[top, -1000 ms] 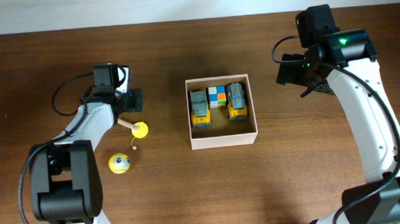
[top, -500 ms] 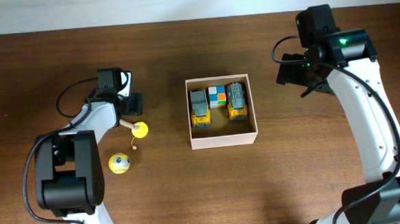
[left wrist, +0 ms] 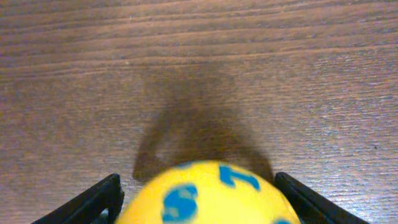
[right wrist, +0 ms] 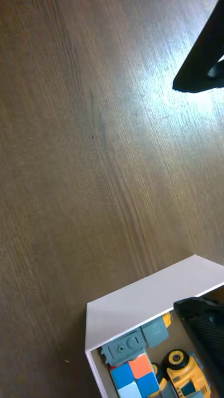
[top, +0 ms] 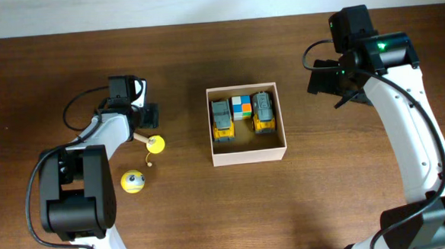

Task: Pack container
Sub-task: 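Lower the left gripper onto the yellow lettered ball and grasp it, then lift the ball and carry it over the box with the left gripper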

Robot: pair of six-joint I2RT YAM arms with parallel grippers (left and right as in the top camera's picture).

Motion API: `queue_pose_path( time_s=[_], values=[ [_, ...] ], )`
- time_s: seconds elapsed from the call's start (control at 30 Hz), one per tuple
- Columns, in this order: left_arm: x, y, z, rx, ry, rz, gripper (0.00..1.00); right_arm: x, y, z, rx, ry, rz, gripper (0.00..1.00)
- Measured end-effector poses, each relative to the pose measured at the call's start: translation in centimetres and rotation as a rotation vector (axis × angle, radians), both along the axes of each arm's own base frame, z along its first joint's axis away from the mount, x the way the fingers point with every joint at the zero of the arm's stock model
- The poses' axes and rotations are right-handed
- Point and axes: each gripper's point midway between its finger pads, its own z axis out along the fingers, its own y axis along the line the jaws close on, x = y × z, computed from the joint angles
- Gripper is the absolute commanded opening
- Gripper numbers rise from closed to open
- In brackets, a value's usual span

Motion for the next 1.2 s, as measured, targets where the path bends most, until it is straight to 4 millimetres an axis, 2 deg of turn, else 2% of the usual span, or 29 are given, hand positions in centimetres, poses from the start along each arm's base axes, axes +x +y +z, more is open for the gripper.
queue_pose_path(
  time_s=[0.3, 0.63, 0.73, 0.83, 0.97, 1.1, 1.2],
  values=[
    [-0.5, 0.0, -0.2, -0.013, 0.024, 0.023, 0.50, 0.0, 0.0, 0.0, 0.000, 0.000, 0.000, 0.99],
    [-1.0, 0.0, 0.1, -0.015, 0.072, 0.030, 0.48, 0.0, 0.0, 0.0, 0.000, 0.000, 0.000, 0.99],
    [-1.1, -0.1, 0.9, -0.016, 0.100, 0.032, 0.48, 0.0, 0.0, 0.0, 0.000, 0.000, 0.000, 0.99],
    [-0.7, -0.3, 3.0, -0.016, 0.098, 0.026, 0.47, 0.0, 0.0, 0.0, 0.000, 0.000, 0.000, 0.99],
    [-0.4, -1.7, 7.8, -0.018, 0.056, 0.000, 0.44, 0.0, 0.0, 0.0, 0.000, 0.000, 0.000, 0.99],
    [-1.6, -4.1, 12.7, -0.030, 0.022, -0.059, 0.41, 0.0, 0.0, 0.0, 0.000, 0.000, 0.000, 0.99],
    [-3.3, -6.6, 15.2, -0.057, 0.010, -0.139, 0.39, 0.0, 0.0, 0.0, 0.000, 0.000, 0.001, 0.99]
  ],
)
